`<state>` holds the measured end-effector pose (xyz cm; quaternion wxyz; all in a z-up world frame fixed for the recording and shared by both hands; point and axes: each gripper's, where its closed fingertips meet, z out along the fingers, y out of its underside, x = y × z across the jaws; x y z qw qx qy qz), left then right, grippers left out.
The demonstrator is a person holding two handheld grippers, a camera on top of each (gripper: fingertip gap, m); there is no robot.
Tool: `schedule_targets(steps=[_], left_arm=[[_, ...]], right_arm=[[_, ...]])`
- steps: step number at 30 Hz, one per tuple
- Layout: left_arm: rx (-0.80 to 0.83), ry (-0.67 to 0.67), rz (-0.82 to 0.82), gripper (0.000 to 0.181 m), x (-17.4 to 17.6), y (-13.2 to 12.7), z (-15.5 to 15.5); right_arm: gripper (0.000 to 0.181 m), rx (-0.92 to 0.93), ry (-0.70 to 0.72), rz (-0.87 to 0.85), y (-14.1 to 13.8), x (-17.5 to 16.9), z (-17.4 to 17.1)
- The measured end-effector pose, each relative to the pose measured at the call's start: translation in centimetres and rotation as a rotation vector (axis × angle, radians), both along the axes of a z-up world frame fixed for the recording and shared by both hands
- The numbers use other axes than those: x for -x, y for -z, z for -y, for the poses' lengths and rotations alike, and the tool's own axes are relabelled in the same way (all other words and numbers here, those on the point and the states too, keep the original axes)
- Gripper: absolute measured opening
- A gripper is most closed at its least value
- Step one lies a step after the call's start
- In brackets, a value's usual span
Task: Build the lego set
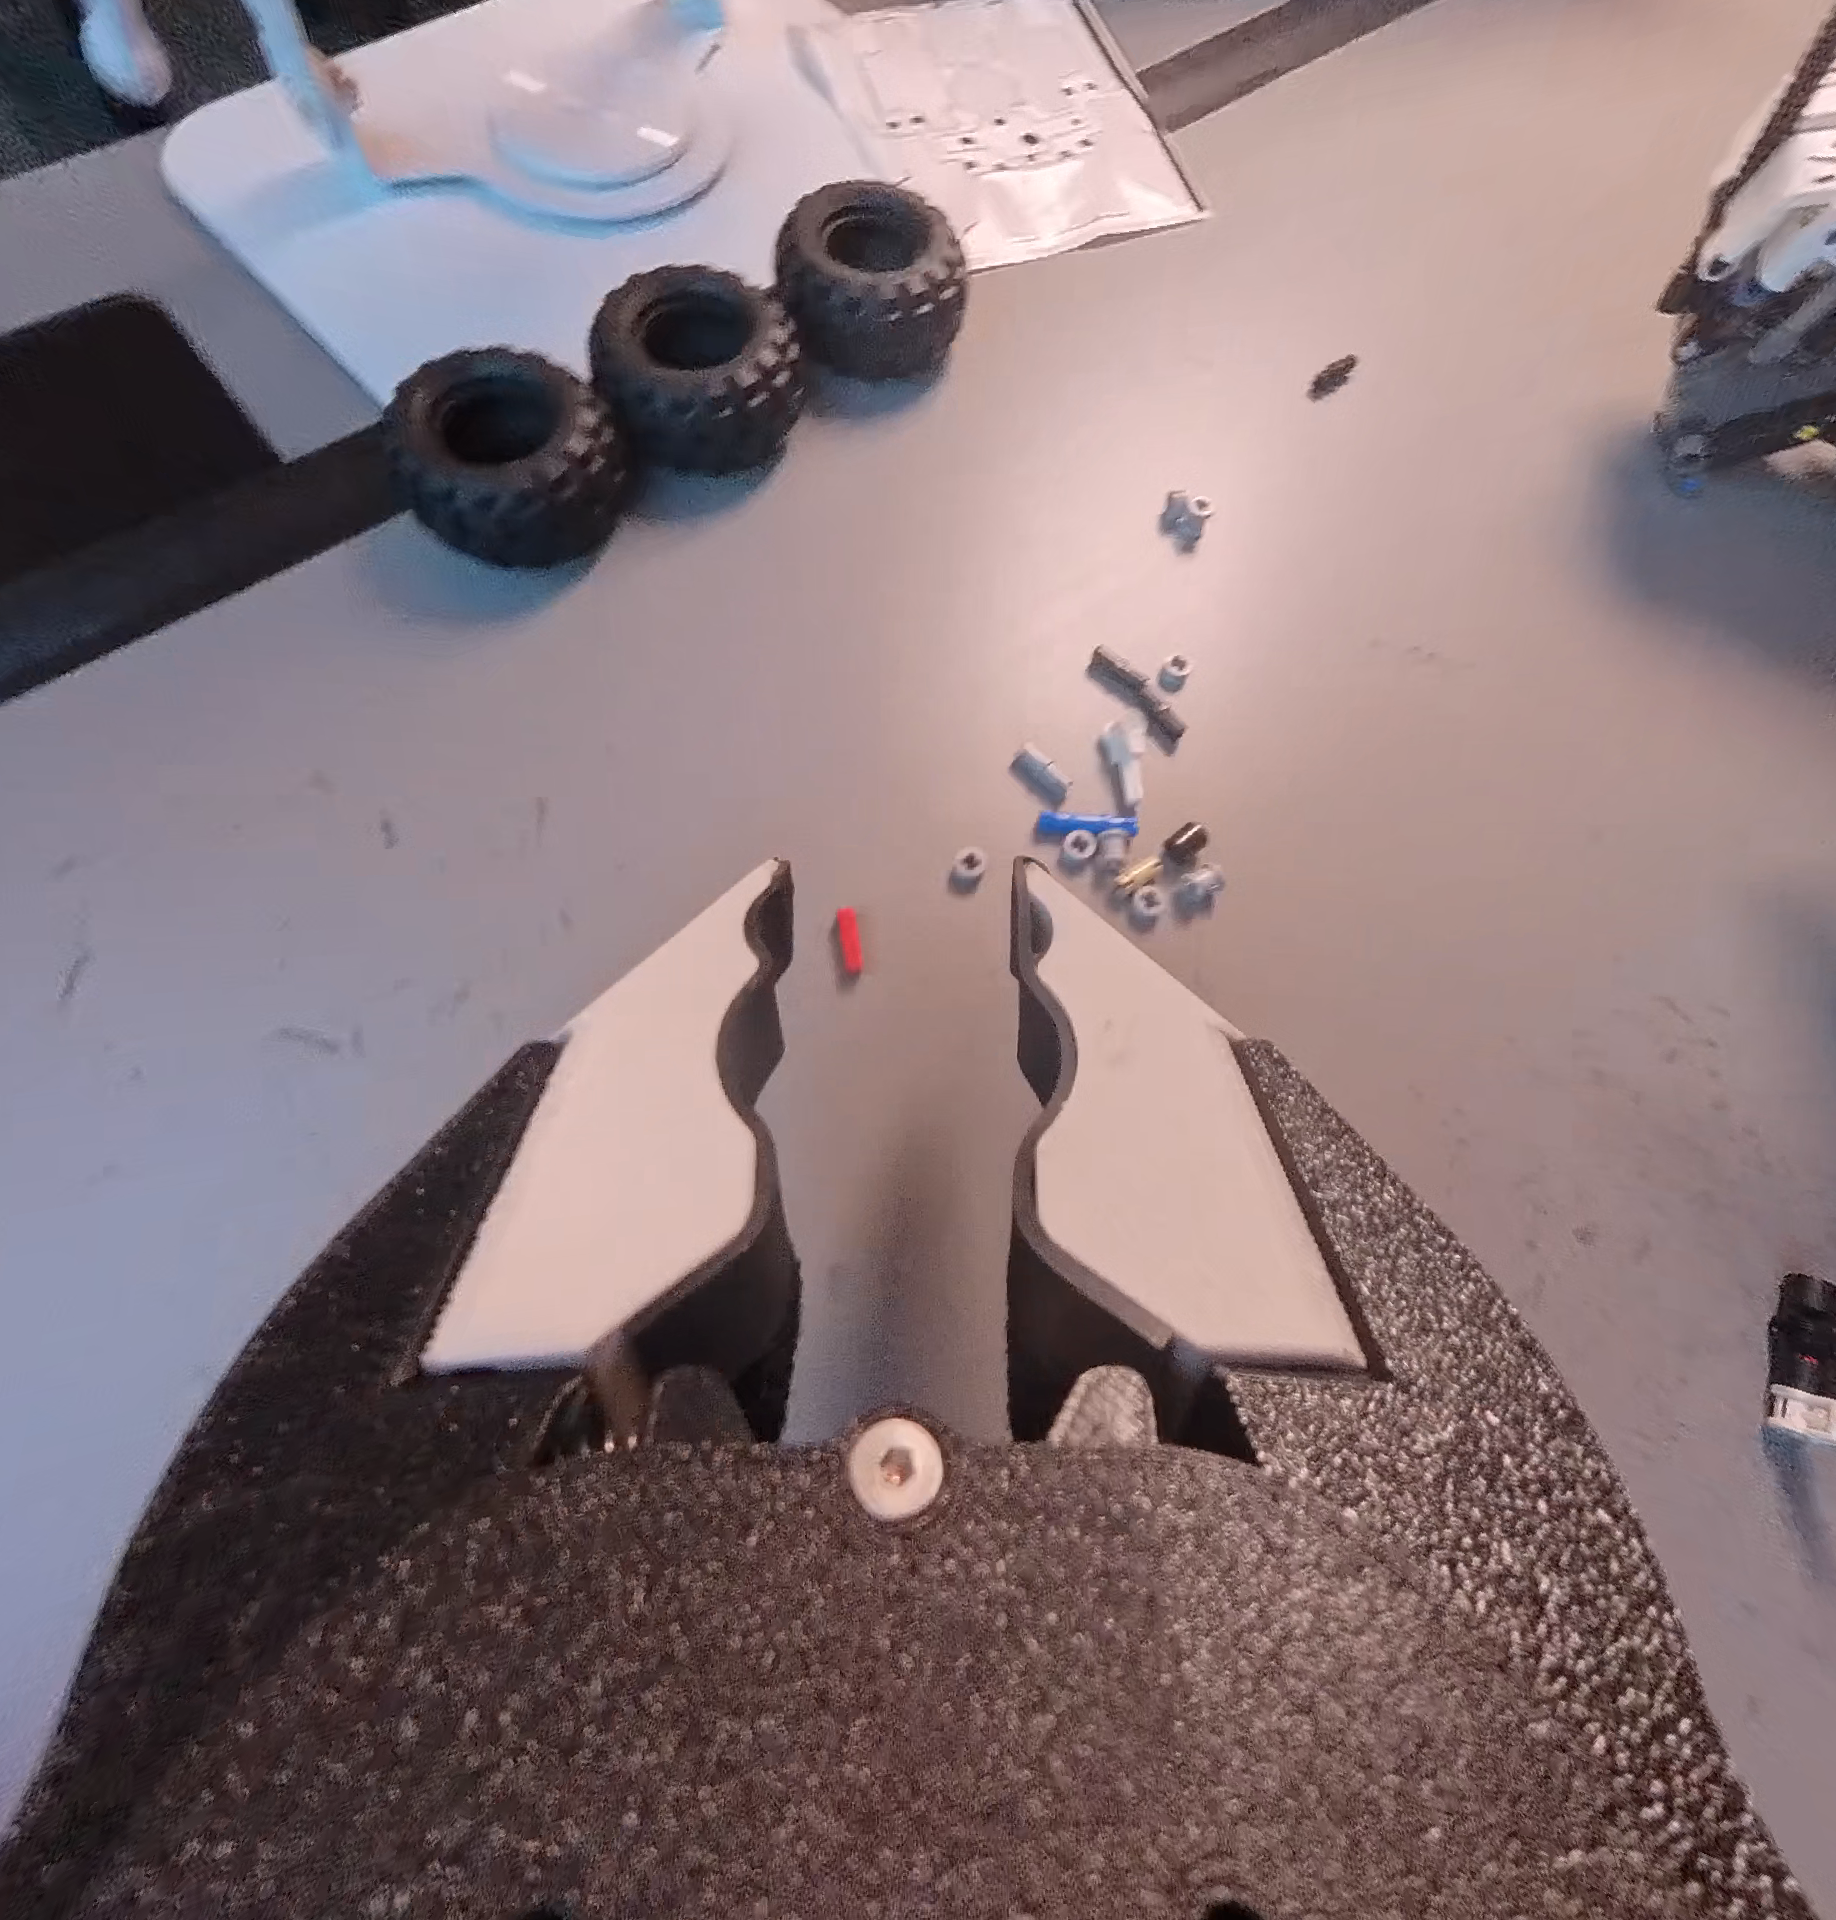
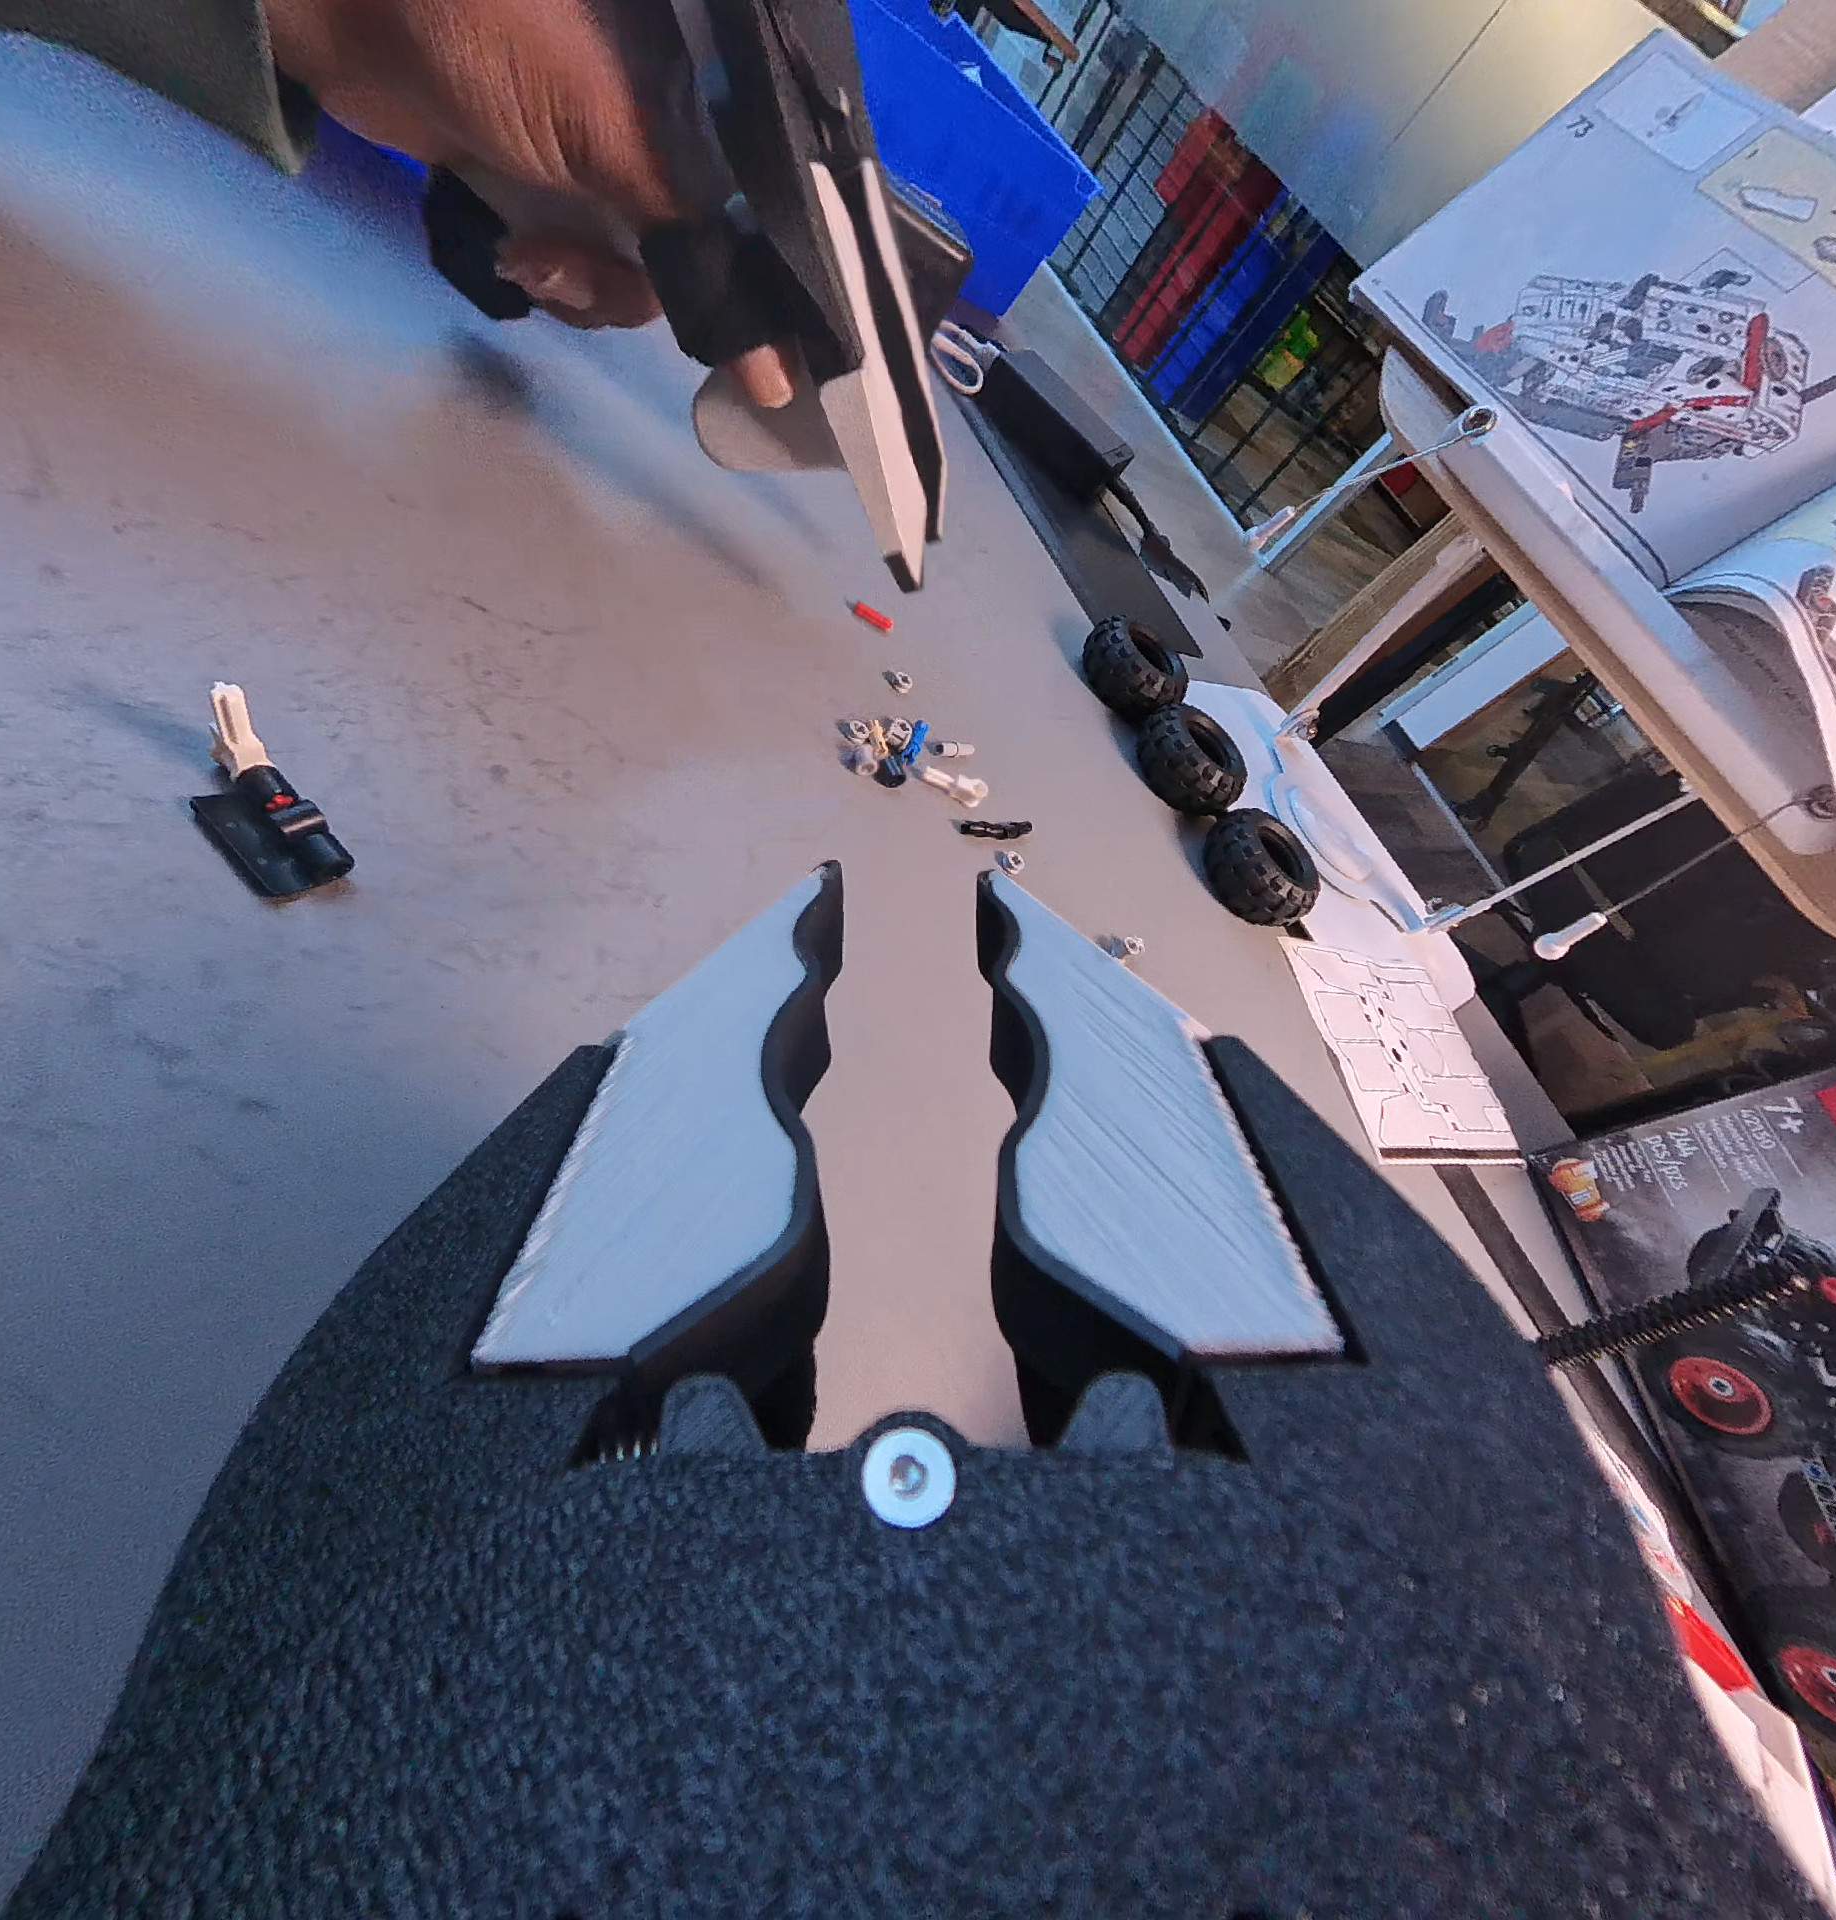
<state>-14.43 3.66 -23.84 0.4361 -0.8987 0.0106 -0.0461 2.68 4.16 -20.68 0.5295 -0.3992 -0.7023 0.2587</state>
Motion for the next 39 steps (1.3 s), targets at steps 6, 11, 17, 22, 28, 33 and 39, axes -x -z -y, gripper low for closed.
schedule_targets(steps=[6,11,17,22,28,33,39], left_arm=[[0.100,-0.035,-0.005,0.026,1.3,3.0,1.4],[0.111,0.031,-0.071,0.003,0.2,3.2,-0.3],[0.092,0.217,-0.100,0.002,-4.4,3.0,-1.4],[0.021,0.261,-0.075,0.025,-5.7,1.1,-1.0],[-0.071,0.283,0.061,0.027,-8.1,-3.0,3.2],[-0.022,0.555,0.120,0.028,-15.3,-1.5,9.0],[0.097,0.681,-0.077,0.025,-18.2,2.0,11.1]], right_arm=[[0.022,0.029,0.005,0.015,0.6,0.2,-0.1],[0.021,0.023,0.009,0.014,0.4,0.2,-0.2],[0.019,0.067,-0.032,0.014,0.4,0.2,0.8],[0.019,0.114,-0.060,0.016,0.1,0.1,1.3],[0.018,0.241,-0.256,0.136,1.2,-0.9,5.1],[0.018,0.285,-0.399,0.326,3.0,-2.1,8.9],[0.019,0.214,-0.384,0.457,5.3,-0.9,9.8]])
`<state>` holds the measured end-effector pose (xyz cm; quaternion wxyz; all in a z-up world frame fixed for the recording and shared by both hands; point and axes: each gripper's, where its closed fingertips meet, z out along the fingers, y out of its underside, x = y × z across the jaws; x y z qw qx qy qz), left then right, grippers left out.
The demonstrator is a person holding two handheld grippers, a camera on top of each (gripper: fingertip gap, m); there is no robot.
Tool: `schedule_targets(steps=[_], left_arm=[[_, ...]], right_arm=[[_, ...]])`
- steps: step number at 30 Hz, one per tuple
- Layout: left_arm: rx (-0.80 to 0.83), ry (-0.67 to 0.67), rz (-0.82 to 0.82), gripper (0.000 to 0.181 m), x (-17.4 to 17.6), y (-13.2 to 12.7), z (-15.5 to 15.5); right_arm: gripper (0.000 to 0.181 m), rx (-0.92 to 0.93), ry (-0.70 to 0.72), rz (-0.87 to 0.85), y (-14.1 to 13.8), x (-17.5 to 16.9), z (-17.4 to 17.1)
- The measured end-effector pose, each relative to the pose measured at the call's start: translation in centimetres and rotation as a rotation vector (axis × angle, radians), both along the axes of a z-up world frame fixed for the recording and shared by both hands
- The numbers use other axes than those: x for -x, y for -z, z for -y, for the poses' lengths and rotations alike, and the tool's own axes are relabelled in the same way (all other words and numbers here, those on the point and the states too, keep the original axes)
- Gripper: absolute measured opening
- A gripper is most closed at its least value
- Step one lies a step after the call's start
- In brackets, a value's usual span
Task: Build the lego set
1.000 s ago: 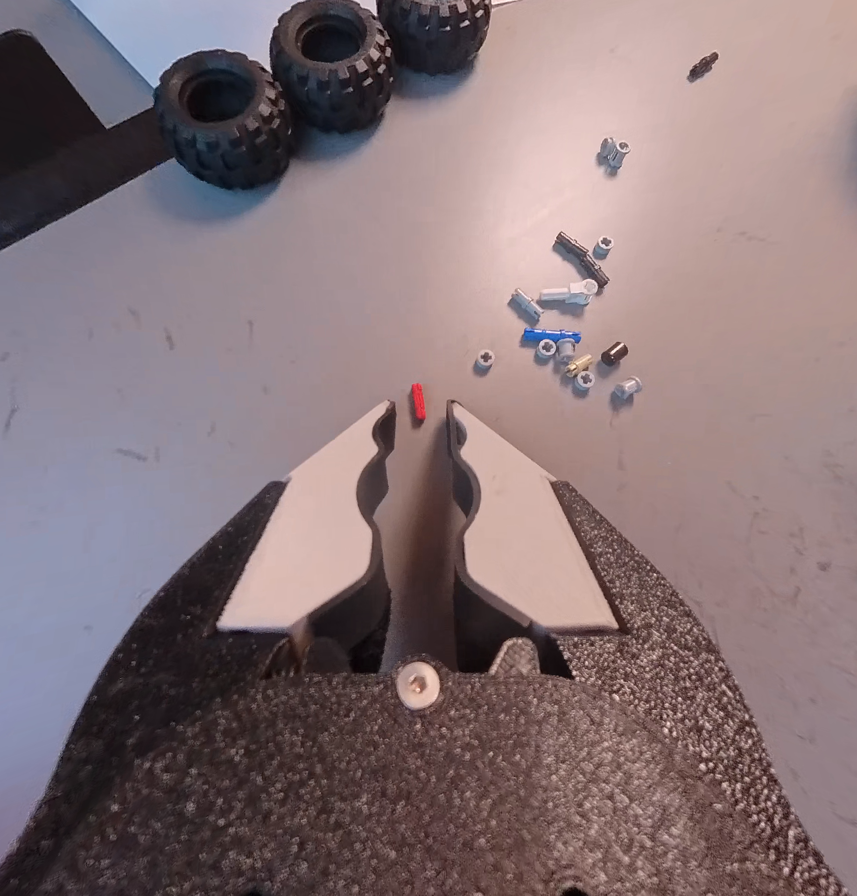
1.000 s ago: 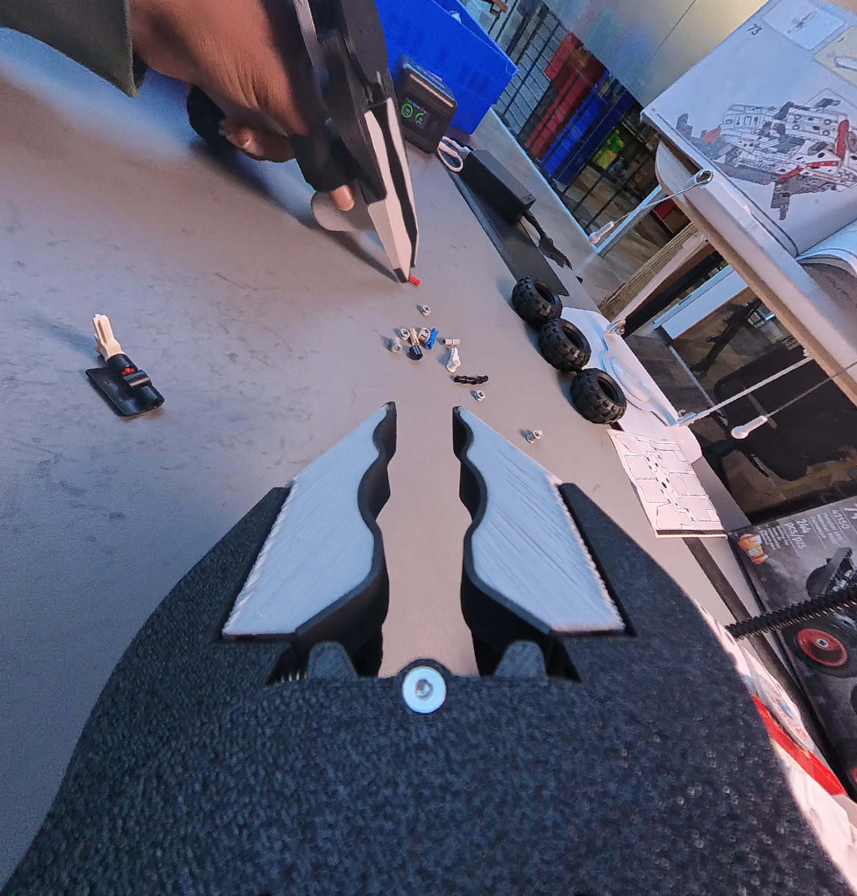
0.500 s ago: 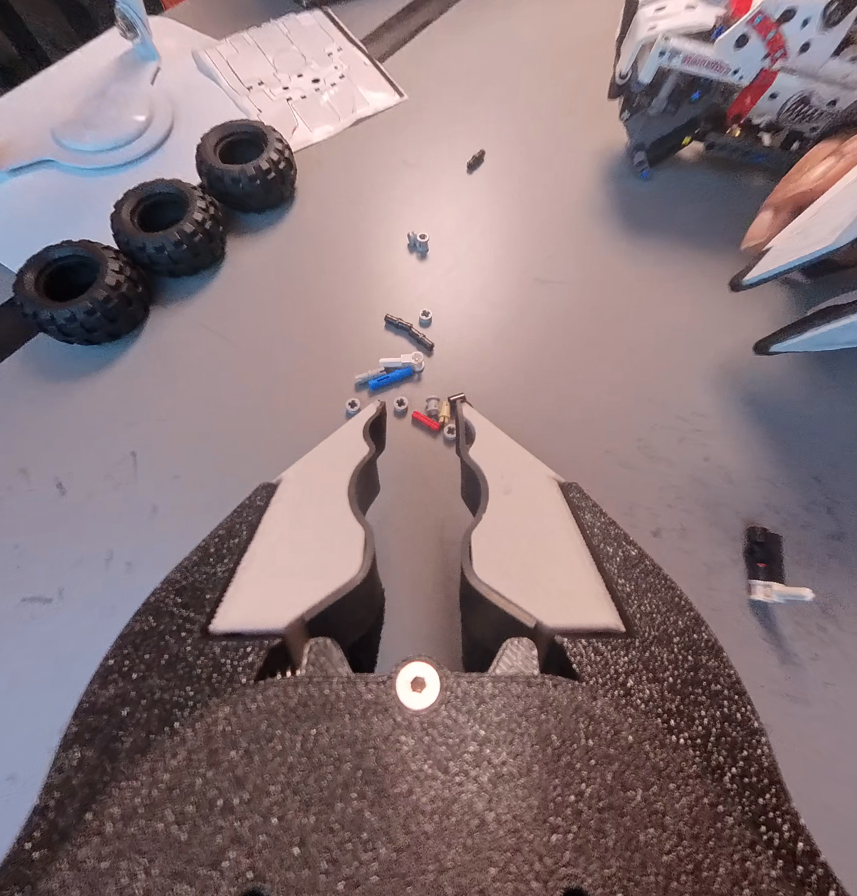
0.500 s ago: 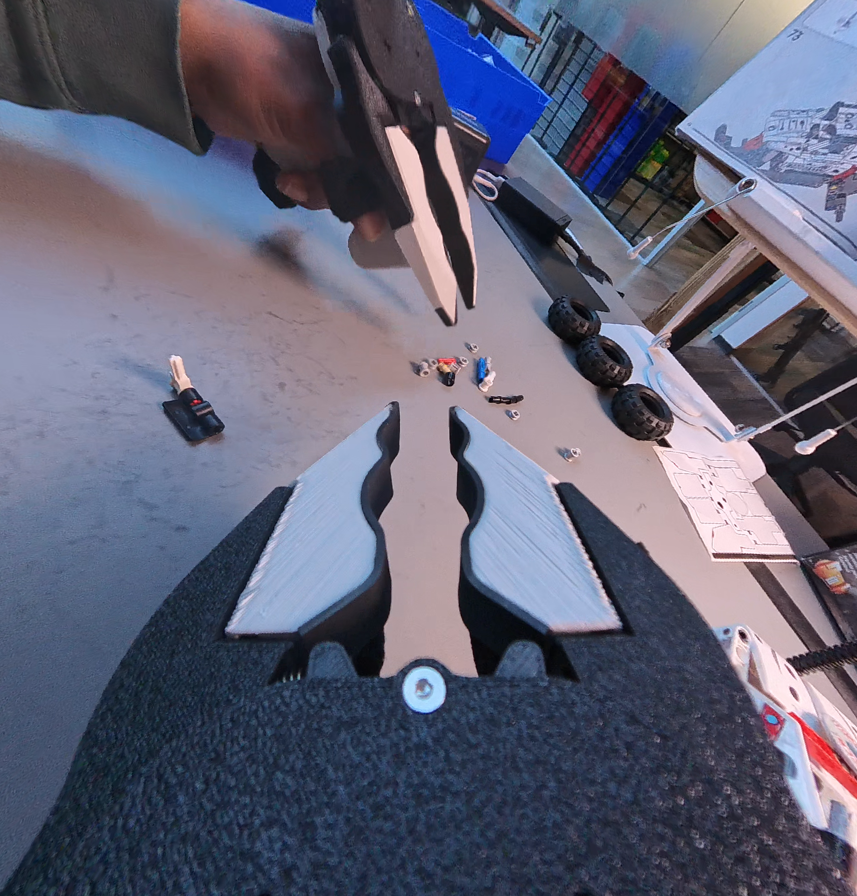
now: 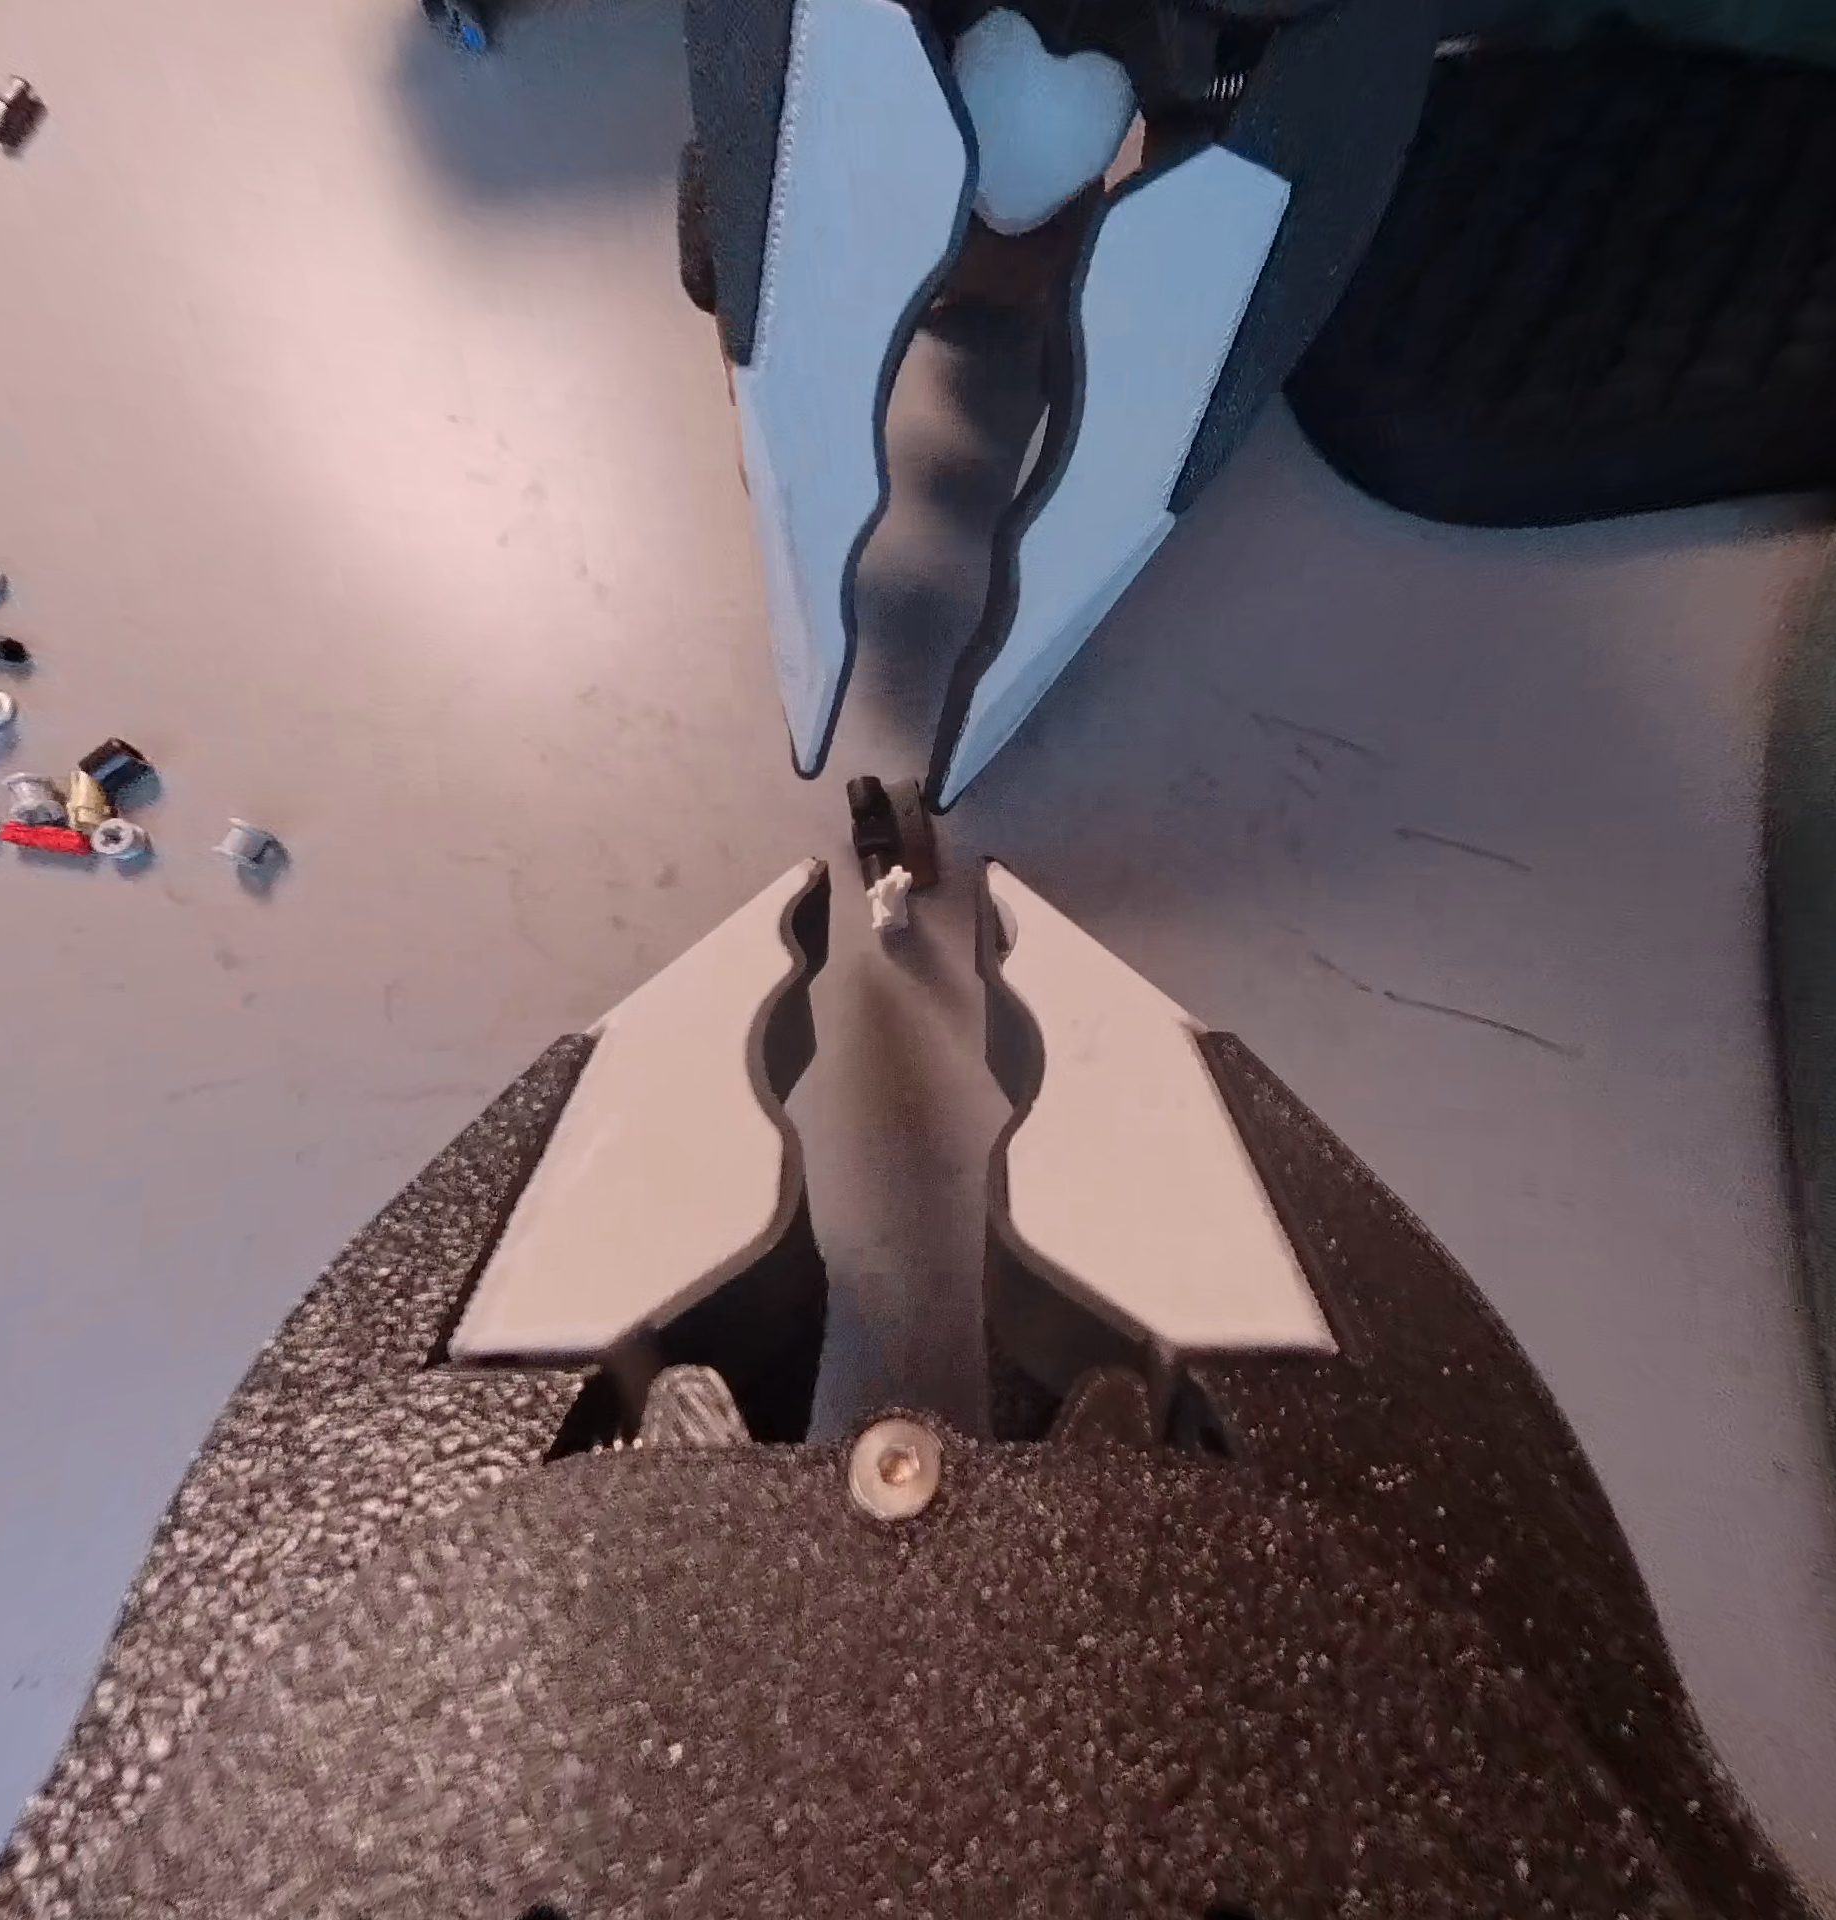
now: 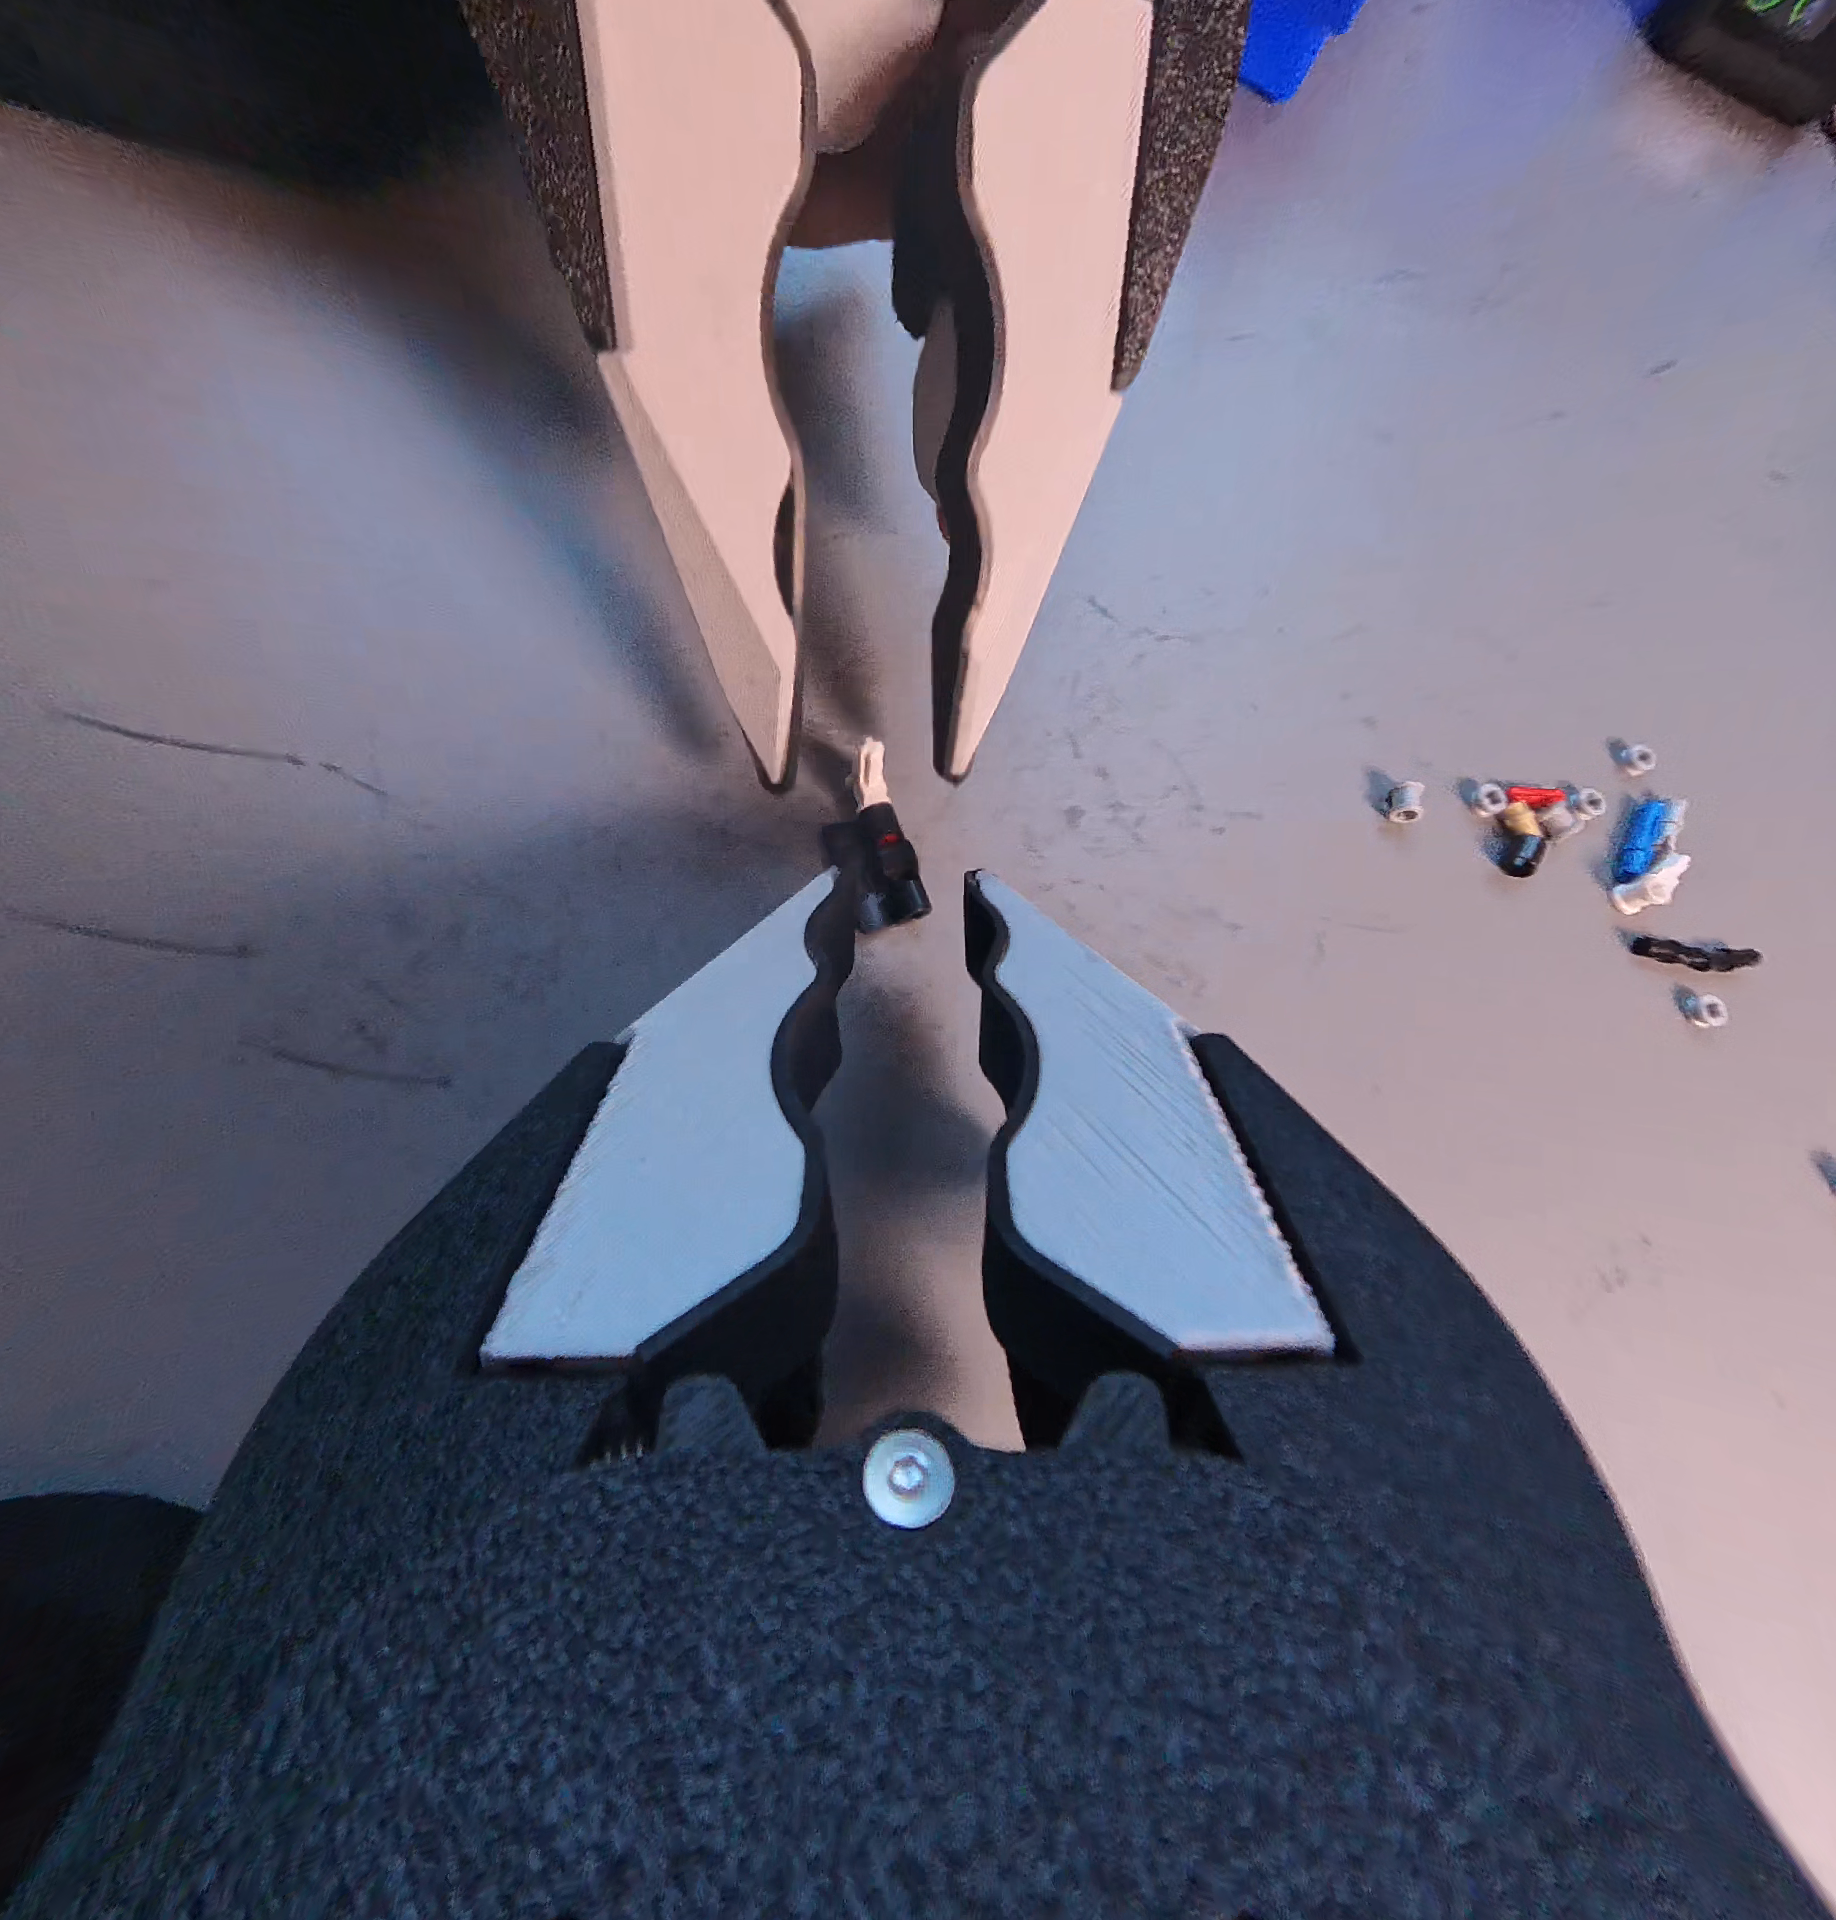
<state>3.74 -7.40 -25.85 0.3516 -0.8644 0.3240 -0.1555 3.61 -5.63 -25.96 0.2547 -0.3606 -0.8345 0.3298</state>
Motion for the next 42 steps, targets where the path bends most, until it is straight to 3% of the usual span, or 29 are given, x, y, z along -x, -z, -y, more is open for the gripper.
schedule_targets(steps=[4,16,24,42], left_arm=[[-0.014,0.012,-0.079,0.003,0.3,1.0,-0.2],[-0.284,0.079,-0.165,0.002,-0.6,-2.2,-0.9],[-0.407,0.115,-0.254,0.002,-0.7,-3.4,-1.0],[-0.475,0.106,-0.258,0.002,-0.7,-4.5,-1.4]], right_arm=[[0.020,-0.010,-0.008,0.026,0.5,0.1,0.3],[0.015,0.193,0.013,-0.040,-1.9,-0.1,1.3],[0.008,0.403,0.039,0.008,-3.4,-0.3,1.2],[0.005,0.591,0.135,0.114,-4.8,-0.9,0.7]])
